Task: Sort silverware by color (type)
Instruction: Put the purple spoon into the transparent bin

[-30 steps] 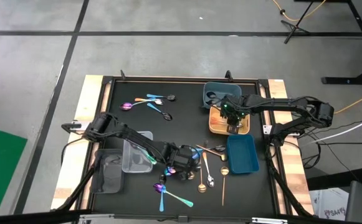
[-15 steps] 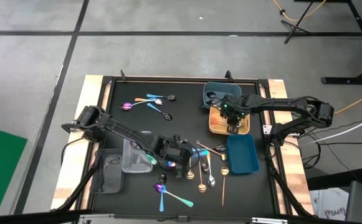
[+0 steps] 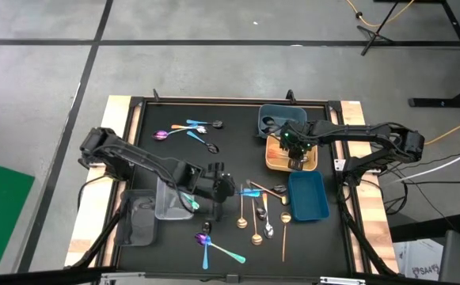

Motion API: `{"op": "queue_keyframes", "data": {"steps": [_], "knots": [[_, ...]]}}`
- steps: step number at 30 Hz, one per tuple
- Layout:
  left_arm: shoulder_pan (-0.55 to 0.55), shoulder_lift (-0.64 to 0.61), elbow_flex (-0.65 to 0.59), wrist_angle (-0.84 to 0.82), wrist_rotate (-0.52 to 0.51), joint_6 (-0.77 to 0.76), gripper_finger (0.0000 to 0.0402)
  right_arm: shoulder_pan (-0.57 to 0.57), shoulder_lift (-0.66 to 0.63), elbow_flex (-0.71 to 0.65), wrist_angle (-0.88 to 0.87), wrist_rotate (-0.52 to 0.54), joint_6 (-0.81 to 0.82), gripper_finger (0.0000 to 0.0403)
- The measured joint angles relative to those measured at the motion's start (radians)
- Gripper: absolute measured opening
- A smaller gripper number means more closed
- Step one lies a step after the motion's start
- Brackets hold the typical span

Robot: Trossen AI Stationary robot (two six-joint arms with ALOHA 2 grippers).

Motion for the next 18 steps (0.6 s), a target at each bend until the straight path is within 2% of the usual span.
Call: {"op": "queue_keyframes", "data": {"steps": [11,18], "knots": [[-0.034,-0.094,0.0,-0.188,0.016,0.234,0.0014,0.0,0.0,0.0,0.0,0.0,0.0,0.0101],[-0.051,-0.096,0.0,-0.325,0.016,0.247,0.0015,0.0,0.0,0.0,0.0,0.0,0.0,0.0101]]}}
